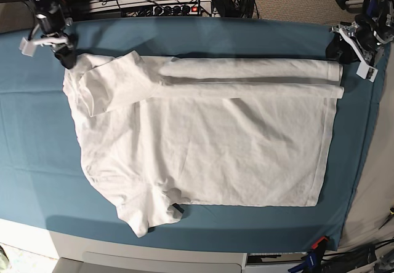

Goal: Fold the T-shirt properly
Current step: 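Regrasp the folded shirt edge with the right gripper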

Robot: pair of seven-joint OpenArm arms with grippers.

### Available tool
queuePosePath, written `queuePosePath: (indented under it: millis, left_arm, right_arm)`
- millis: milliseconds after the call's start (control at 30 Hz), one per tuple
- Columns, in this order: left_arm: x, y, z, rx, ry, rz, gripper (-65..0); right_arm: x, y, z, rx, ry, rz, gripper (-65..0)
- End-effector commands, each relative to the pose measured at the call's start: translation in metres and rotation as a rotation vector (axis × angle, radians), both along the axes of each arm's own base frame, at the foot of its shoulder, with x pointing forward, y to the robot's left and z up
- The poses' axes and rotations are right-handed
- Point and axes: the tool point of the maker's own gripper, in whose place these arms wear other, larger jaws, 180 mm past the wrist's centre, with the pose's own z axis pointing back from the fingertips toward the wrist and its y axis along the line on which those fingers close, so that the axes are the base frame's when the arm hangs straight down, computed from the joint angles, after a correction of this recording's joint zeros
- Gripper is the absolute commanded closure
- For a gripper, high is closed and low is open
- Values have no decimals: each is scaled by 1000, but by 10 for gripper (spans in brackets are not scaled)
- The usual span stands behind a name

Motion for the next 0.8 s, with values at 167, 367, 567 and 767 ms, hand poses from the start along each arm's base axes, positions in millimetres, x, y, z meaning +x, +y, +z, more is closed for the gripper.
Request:
queuePosePath:
  millis: [167,367,567,767]
  left_arm:
    - [7,3,10,7,-34,-8,-297]
    - [7,4,9,11,-33,-9,-297]
    - [7,4,10,11,-35,-9,-297]
    - [7,4,10,10,-36,-8,-297]
  right_arm:
    - [16,-1,8,-50,-23,14,-262]
    - [7,-20,4,-89,17,-68,-262]
    - [6,-22,4,-91,18,-72,-262]
    - [1,-28,-1,-96,59,-108,-261]
